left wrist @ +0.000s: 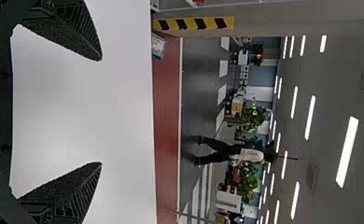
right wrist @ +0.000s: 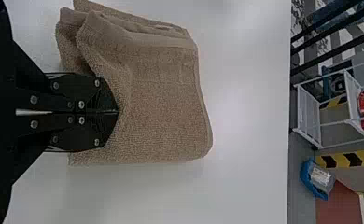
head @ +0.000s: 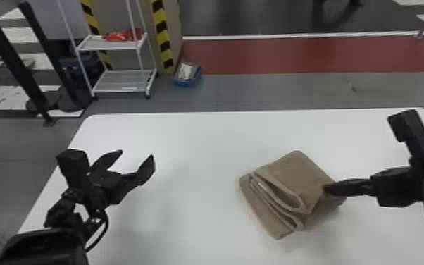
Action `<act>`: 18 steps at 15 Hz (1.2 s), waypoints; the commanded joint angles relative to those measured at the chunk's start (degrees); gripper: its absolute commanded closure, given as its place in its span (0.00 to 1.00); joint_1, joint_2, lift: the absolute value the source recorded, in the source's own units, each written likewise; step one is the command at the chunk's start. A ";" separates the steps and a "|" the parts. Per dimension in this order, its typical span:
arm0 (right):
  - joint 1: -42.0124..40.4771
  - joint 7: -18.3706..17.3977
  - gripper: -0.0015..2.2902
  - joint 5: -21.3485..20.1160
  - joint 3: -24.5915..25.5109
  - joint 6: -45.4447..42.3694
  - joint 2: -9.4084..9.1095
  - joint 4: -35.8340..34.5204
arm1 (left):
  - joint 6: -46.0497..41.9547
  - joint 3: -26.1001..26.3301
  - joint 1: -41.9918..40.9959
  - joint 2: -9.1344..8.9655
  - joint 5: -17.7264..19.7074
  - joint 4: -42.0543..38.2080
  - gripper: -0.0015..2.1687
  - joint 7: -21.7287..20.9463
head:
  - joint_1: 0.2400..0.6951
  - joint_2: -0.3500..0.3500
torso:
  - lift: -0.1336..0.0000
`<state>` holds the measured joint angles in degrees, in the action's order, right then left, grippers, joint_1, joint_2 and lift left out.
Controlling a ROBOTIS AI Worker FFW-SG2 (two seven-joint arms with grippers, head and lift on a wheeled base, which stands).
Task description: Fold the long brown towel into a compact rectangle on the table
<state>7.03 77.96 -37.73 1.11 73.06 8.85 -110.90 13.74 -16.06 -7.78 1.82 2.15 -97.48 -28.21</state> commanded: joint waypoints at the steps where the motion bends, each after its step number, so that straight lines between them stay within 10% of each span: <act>1: -0.44 0.36 0.96 -0.59 0.03 -0.68 0.20 -1.52 | 0.11 0.07 0.31 0.03 -0.21 0.01 0.04 0.00 | 1.00 0.63 | 0.07; 6: -1.14 0.36 0.96 -0.85 0.20 -2.26 0.20 -2.13 | 0.11 0.33 0.83 0.03 -0.39 0.62 0.04 0.00 | 1.00 0.62 | 0.07; 14: -10.37 0.36 0.96 -1.38 4.34 -9.29 6.70 -10.22 | -0.07 -0.28 2.59 0.47 -0.39 3.52 0.04 -0.09 | 1.00 0.56 | 0.07; 18: -9.40 0.36 0.96 -5.69 -1.55 -11.93 5.03 -4.59 | -0.25 0.16 2.94 0.47 -0.48 3.79 0.04 -0.09 | 1.00 0.54 | 0.07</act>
<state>-3.26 77.96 -41.63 1.65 62.22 14.94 -117.88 13.53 -15.97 -4.87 2.27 1.68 -93.71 -28.29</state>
